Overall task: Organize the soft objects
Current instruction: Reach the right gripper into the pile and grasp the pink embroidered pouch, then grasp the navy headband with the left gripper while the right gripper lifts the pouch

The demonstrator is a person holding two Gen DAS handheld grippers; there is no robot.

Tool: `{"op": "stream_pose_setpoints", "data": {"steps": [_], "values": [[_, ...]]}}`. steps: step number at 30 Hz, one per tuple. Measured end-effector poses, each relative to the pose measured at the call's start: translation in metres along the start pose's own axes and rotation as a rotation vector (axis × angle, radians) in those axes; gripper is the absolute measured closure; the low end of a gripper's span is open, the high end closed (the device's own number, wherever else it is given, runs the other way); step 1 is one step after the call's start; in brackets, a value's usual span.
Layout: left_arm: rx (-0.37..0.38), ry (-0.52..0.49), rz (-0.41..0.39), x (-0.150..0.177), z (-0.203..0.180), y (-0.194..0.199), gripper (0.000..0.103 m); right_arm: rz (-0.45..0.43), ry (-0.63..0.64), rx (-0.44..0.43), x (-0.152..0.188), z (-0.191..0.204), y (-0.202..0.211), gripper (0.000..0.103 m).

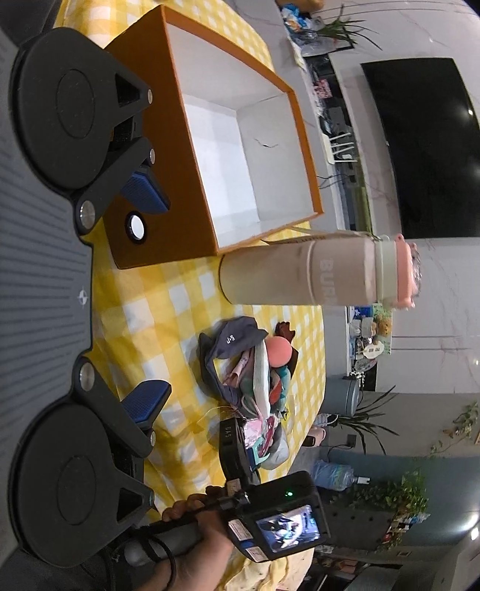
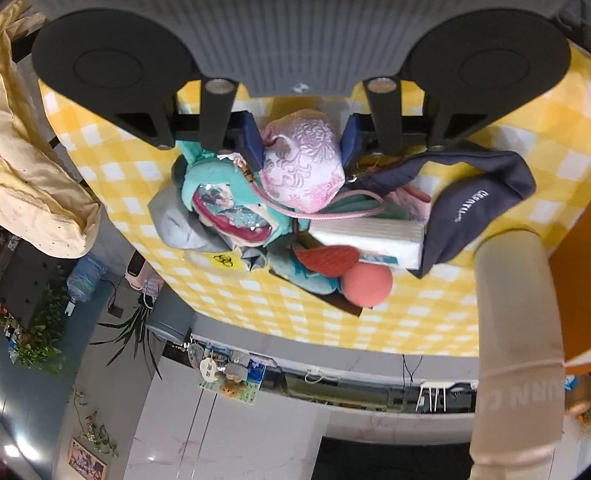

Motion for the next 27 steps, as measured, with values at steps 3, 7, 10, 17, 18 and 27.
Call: {"op": "stream_pose_setpoints", "data": {"steps": [3, 7, 10, 17, 18, 27], "values": [[0.001, -0.020, -0.012, 0.000, -0.007, 0.002, 0.000, -0.014, -0.030, -0.019, -0.001, -0.005, 0.011, 0.060], [0.019, -0.045, -0.030, -0.002, -0.019, 0.004, 0.000, -0.016, -0.181, -0.148, -0.004, -0.023, 0.028, 0.060], [0.030, -0.060, -0.042, -0.005, -0.030, 0.003, 0.000, -0.001, -0.342, -0.284, -0.001, -0.039, 0.037, 0.060], [0.066, -0.105, -0.056, -0.010, -0.055, -0.011, 0.000, 0.135, -0.507, -0.325, 0.016, -0.053, 0.007, 0.058], [0.081, -0.110, -0.058, -0.009, -0.058, -0.013, 0.000, 0.137, -0.518, -0.324, 0.014, -0.054, 0.004, 0.056], [0.112, -0.098, 0.003, -0.005, -0.075, -0.041, 0.000, 0.163, -0.492, -0.317, 0.011, -0.054, -0.018, 0.041]]}}
Point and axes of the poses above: each gripper's, at about its wrist camera, not at the fingertips, and y roughly against the way its jaws point, z to its left, x to its underside, the point moved 6 cm from there along -y, roughly the way its jaws point, and after that the axes turned 3 degrees about y, right-handed, at the moved point
